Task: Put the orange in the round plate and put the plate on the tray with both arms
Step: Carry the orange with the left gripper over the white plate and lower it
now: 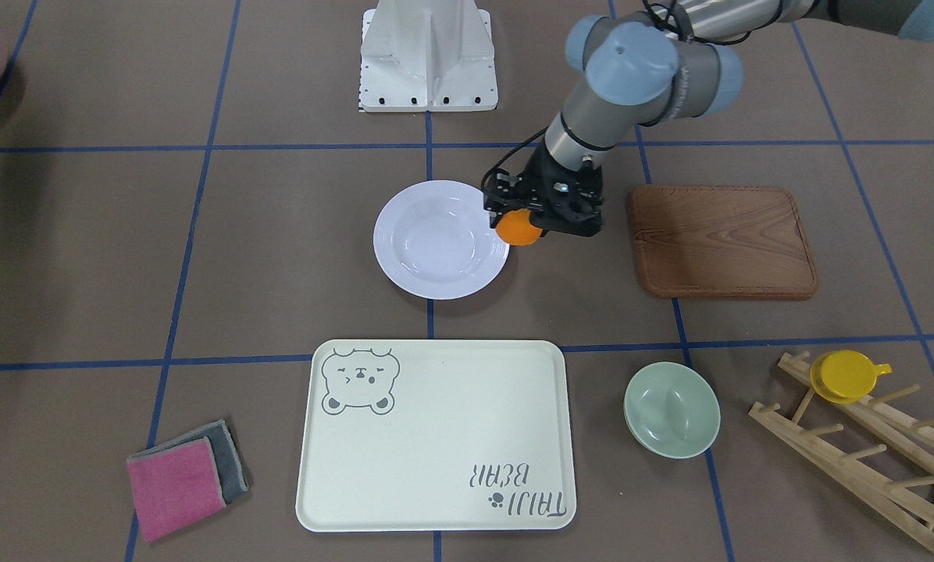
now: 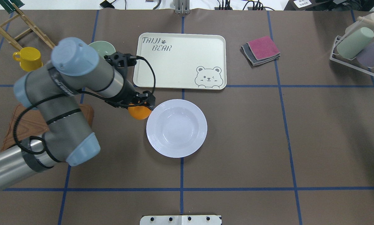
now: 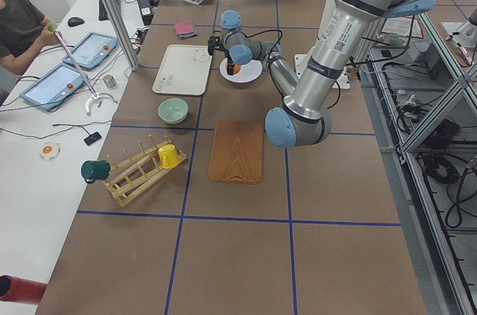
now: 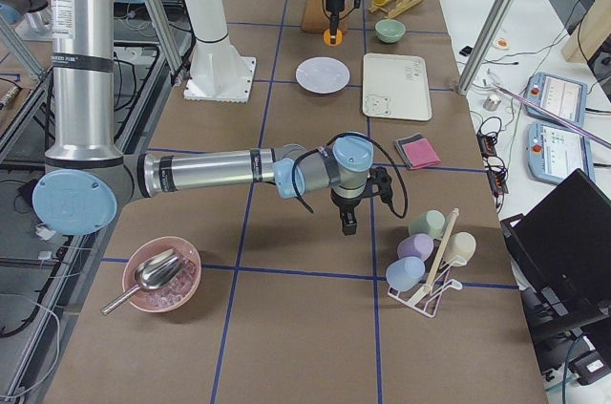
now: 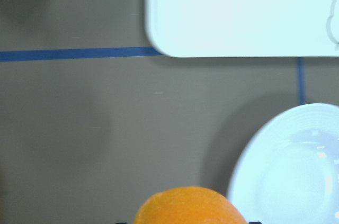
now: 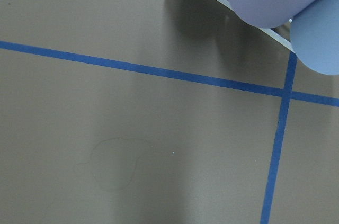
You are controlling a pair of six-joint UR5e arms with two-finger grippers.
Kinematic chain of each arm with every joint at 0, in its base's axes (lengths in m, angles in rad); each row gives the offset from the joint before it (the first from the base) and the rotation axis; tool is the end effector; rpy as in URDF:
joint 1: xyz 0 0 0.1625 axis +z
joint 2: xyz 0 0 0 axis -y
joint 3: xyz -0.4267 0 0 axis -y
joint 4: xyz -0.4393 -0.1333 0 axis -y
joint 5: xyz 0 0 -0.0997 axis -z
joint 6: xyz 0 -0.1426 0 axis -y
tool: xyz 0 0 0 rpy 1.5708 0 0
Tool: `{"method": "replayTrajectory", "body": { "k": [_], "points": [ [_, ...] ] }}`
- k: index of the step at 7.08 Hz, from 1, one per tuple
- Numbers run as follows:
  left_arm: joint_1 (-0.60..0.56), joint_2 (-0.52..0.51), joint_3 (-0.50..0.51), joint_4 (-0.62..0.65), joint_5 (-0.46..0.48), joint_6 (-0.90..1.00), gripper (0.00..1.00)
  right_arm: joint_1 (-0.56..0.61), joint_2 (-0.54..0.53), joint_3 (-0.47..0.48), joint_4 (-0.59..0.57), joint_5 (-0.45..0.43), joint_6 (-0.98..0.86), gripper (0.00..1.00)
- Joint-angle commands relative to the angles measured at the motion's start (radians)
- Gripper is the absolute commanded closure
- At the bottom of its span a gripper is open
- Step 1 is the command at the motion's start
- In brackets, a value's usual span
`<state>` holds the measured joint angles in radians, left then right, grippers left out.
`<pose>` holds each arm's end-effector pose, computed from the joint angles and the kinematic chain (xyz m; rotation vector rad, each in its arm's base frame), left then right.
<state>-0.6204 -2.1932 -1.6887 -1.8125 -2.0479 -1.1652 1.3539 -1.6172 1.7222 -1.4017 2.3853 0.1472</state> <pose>0.5576 -0.4818 0.2003 0.0908 1.0510 0.0397 -0.0872 -0.5333 0.6099 0.1080 -0.8435 -0.1771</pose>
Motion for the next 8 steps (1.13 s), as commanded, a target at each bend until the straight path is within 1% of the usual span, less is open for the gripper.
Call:
{"method": "replayTrajectory", "body": {
  "k": [1,2,4,5,6,7,8],
  "points": [
    [0.098,-0.172,0.186,0.021,0.118,-0.018,1.00,-0.044,0.020,0.002,0.000,0.000,0.000,0.00],
    [0.140,-0.174,0.207,0.022,0.164,-0.016,1.00,-0.056,0.025,0.002,0.001,-0.001,0.002,0.00],
    [0.159,-0.174,0.225,0.022,0.167,-0.016,1.00,-0.084,0.042,0.002,0.000,0.002,0.003,0.00],
    [0.159,-0.172,0.228,0.022,0.167,-0.016,0.94,-0.105,0.043,-0.006,0.059,0.000,0.003,0.00],
    [0.160,-0.178,0.238,0.021,0.166,-0.011,0.76,-0.123,0.042,-0.036,0.160,-0.001,0.009,0.00],
    [0.160,-0.178,0.238,0.022,0.169,-0.007,0.38,-0.127,0.043,-0.042,0.206,-0.001,0.012,0.00],
    [0.160,-0.178,0.238,0.022,0.172,-0.005,0.01,-0.134,0.057,-0.039,0.208,0.002,0.065,0.00]
  ]
}}
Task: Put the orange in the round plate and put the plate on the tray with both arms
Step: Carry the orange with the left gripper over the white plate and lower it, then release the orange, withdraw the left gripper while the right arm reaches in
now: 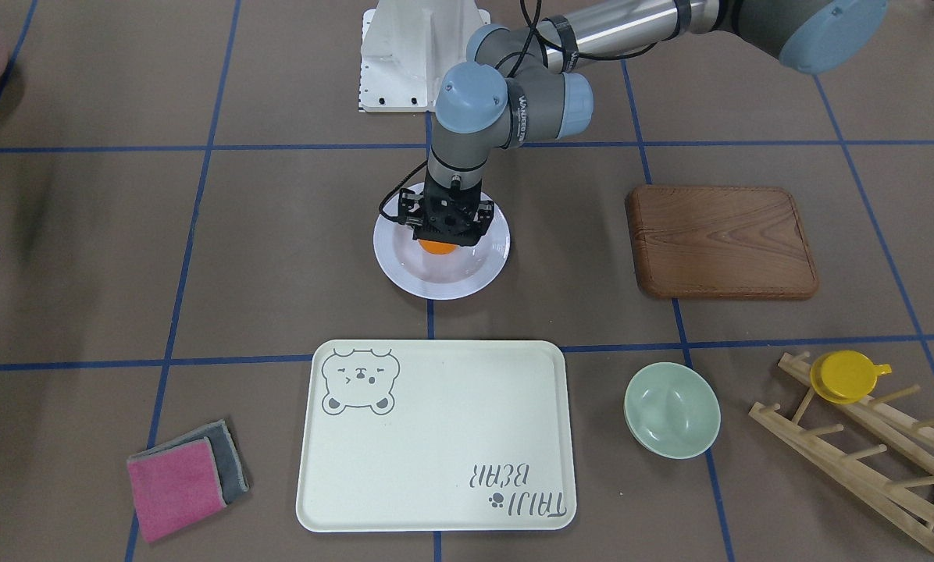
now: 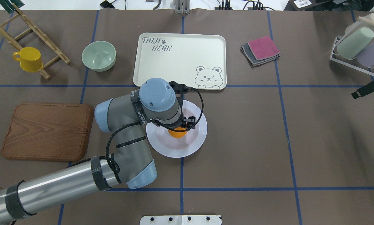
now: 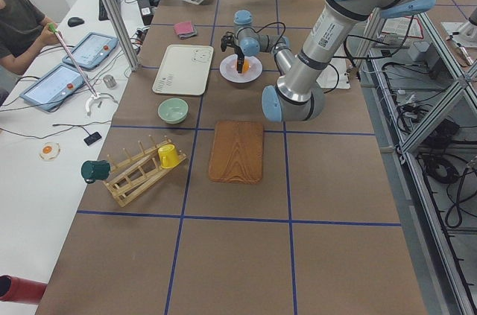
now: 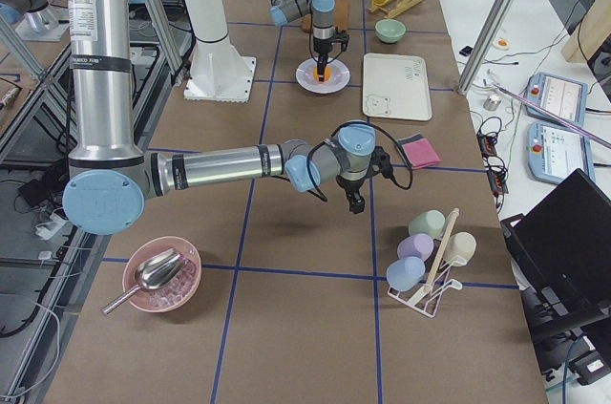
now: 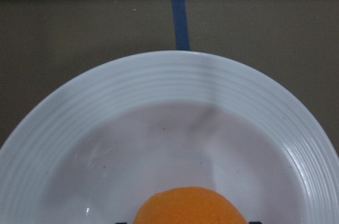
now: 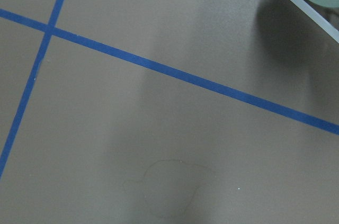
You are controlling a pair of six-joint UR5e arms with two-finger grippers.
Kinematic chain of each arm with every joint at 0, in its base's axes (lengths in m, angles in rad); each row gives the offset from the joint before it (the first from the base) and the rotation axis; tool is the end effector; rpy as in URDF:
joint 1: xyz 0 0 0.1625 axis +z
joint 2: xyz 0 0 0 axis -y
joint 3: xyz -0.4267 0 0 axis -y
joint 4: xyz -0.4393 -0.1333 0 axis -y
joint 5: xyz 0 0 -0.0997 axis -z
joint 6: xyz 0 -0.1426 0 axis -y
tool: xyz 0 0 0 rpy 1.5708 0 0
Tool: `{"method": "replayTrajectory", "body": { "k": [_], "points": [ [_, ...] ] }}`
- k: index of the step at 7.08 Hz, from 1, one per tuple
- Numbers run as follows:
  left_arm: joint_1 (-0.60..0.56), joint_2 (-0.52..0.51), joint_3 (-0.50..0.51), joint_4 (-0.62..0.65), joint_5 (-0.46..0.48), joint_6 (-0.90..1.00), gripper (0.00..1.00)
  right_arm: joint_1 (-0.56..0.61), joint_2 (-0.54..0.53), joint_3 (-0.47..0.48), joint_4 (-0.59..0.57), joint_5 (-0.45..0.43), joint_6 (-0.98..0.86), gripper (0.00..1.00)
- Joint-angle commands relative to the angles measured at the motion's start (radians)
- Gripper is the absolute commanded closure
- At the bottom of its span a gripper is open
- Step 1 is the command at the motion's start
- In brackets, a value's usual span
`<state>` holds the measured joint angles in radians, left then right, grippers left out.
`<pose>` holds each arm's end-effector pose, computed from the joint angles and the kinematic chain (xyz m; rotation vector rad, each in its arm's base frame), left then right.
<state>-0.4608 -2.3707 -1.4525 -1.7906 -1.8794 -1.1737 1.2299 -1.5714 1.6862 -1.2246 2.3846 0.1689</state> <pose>0.6905 -0.4433 0.1892 0.1105 0.9320 0.0801 -0.1623 -0.5462 0.5822 0.2204 -0.8864 -0.3474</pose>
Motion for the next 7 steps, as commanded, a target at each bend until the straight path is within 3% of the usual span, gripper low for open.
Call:
{"method": "replayTrajectory", "body": {
  "k": [1,4,6,7],
  "points": [
    [-0.001,0.004,0.001,0.000,0.003,0.003,0.00,-0.030,0.028,0.004,0.034,0.005,0.110,0.00],
    [-0.028,0.046,-0.083,0.002,-0.001,0.003,0.00,-0.085,0.025,0.012,0.164,0.005,0.284,0.00],
    [-0.076,0.247,-0.292,0.003,-0.010,0.075,0.00,-0.165,0.048,0.012,0.326,-0.004,0.590,0.00],
    [-0.114,0.304,-0.328,0.004,-0.012,0.220,0.00,-0.218,0.091,0.013,0.358,-0.019,0.762,0.00]
  ]
}}
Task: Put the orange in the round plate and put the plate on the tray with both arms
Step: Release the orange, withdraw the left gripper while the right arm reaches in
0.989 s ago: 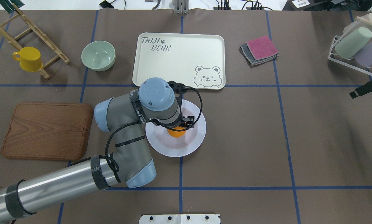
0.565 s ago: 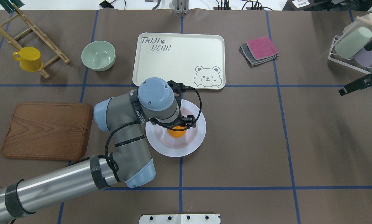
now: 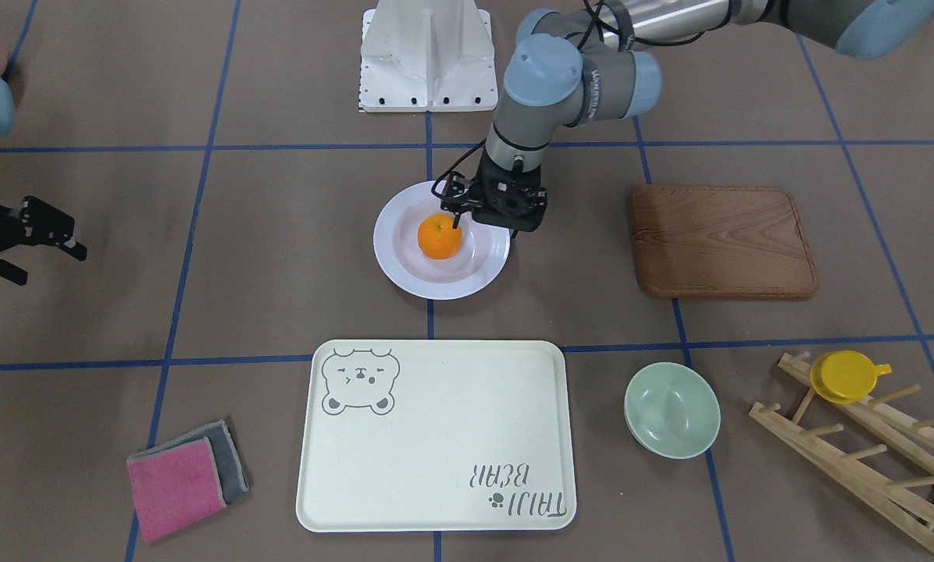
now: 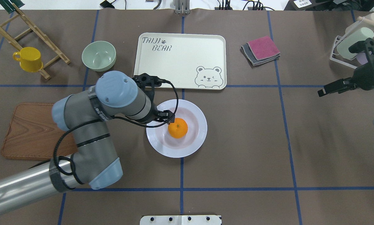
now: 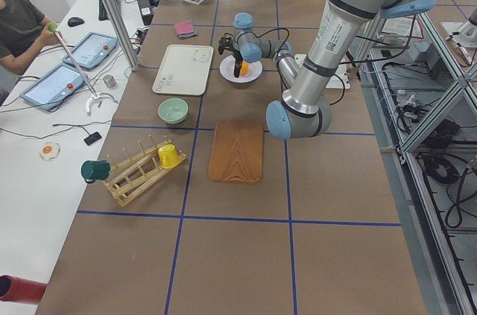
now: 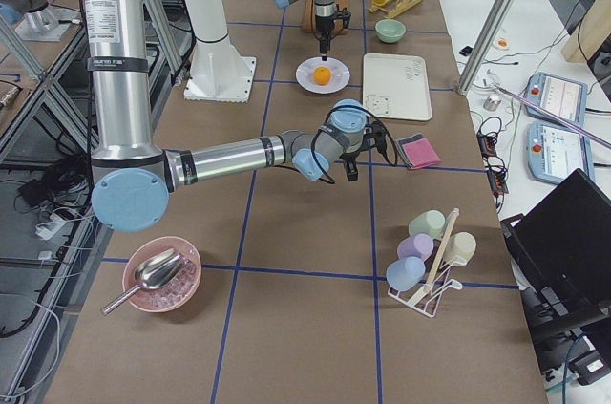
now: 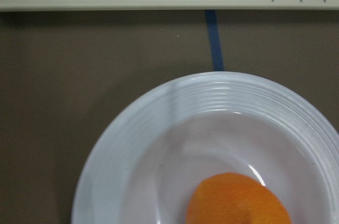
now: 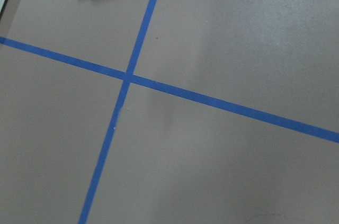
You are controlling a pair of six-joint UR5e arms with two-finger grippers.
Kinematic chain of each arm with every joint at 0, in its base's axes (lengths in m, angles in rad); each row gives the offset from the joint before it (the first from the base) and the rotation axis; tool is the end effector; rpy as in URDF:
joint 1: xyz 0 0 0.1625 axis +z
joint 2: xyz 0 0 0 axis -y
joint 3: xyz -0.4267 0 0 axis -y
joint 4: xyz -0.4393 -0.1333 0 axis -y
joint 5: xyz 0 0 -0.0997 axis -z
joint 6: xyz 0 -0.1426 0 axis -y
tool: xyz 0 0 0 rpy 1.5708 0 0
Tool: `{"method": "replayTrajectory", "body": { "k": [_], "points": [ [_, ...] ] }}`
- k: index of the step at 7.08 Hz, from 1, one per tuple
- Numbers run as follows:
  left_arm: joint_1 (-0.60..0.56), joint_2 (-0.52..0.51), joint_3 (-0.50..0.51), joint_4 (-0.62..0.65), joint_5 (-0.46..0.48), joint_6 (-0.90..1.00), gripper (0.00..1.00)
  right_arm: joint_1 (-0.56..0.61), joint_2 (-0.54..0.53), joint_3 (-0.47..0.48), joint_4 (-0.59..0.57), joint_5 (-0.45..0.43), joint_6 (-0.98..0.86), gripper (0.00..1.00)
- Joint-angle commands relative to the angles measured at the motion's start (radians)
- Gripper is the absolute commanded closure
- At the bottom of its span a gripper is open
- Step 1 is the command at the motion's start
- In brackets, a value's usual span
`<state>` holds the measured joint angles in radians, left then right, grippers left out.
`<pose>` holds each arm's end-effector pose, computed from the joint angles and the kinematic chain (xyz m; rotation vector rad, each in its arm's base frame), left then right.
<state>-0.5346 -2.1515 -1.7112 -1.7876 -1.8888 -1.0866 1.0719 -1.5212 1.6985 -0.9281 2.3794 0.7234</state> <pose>0.5849 -0.4494 0.2289 0.1964 0.9547 0.1027 -0.2575 -0.5357 0.5055 0.1958 -1.0633 -0.1290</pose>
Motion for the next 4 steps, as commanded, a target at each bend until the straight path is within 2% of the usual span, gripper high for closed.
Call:
{"method": "replayTrajectory", "body": {
  "k": [1,2,3,4],
  "points": [
    [-0.110,0.138,-0.074,-0.001,-0.033,0.319,0.00,-0.143,0.064,0.009,0.121,-0.081,0.363,0.00],
    [-0.216,0.204,-0.070,-0.010,-0.117,0.487,0.00,-0.238,0.091,0.021,0.182,-0.179,0.530,0.00],
    [-0.322,0.256,-0.064,-0.010,-0.178,0.633,0.00,-0.342,0.161,0.035,0.190,-0.291,0.706,0.00],
    [-0.425,0.295,-0.036,-0.013,-0.244,0.797,0.00,-0.468,0.229,0.041,0.190,-0.454,0.884,0.00]
  ]
}}
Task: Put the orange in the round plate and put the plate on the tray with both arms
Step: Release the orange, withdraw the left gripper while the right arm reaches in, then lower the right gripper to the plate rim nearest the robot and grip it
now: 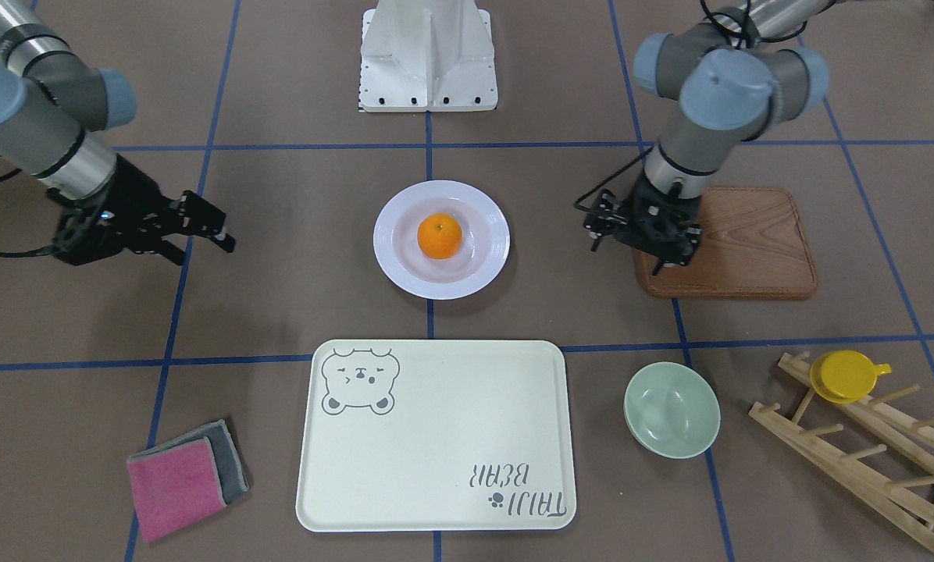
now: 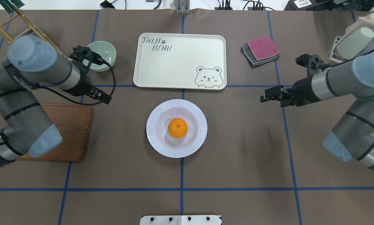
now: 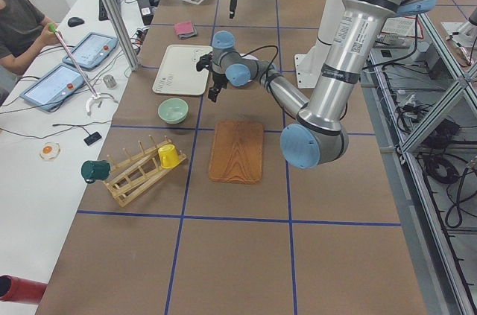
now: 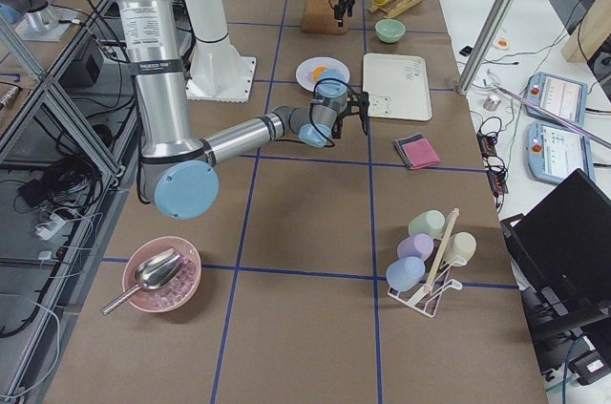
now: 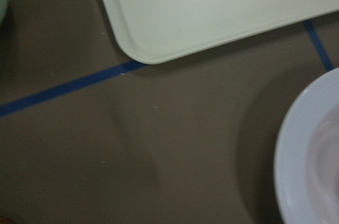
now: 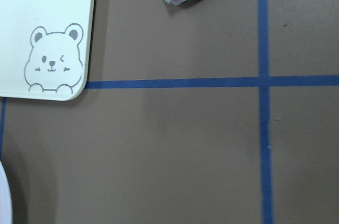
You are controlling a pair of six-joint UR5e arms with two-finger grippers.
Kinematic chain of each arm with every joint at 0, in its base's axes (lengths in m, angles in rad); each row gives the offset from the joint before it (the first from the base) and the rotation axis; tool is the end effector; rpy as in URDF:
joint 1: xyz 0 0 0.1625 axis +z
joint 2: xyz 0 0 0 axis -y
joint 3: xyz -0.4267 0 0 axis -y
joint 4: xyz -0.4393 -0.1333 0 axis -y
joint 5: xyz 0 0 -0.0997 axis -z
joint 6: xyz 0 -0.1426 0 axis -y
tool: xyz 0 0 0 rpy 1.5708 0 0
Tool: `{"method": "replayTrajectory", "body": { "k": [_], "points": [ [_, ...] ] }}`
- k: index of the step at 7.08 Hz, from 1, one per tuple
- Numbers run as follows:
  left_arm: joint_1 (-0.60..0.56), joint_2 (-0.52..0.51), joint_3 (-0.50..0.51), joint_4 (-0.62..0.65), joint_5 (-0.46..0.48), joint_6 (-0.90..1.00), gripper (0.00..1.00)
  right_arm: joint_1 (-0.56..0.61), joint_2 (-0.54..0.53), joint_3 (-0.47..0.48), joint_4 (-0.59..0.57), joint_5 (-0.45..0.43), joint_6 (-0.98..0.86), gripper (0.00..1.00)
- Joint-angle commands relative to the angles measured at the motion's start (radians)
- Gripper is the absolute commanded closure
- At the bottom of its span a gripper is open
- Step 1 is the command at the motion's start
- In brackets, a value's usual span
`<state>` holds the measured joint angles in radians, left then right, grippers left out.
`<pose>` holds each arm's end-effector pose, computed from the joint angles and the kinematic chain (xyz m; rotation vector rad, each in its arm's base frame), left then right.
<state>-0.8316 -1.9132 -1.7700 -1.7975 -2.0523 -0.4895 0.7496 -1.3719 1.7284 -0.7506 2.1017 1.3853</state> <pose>0.4079 -0.5473 0.3596 0.3540 0.8130 0.4181 -0.4325 -0.4861 0.3826 0.0995 -1.2312 0.1785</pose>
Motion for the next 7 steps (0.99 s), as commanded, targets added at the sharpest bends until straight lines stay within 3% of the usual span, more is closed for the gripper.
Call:
{"method": "replayTrajectory", "body": {
  "k": [1,2,3,4,7],
  "points": [
    [-0.180,0.075,0.052,-0.003,-0.125,0.279,0.00,-0.233,0.121,0.011,0.017,-0.316,0.326,0.00],
    [-0.195,0.077,0.084,-0.003,-0.126,0.323,0.00,-0.295,0.143,0.013,0.040,-0.470,0.463,0.00],
    [-0.196,0.077,0.093,-0.005,-0.126,0.325,0.00,-0.338,0.113,-0.012,0.244,-0.580,0.592,0.00],
    [-0.196,0.077,0.093,-0.005,-0.126,0.325,0.00,-0.352,0.079,-0.035,0.336,-0.606,0.610,0.00],
    [-0.196,0.077,0.098,-0.005,-0.126,0.325,0.00,-0.485,0.079,-0.041,0.413,-0.964,0.683,0.00]
  ]
}}
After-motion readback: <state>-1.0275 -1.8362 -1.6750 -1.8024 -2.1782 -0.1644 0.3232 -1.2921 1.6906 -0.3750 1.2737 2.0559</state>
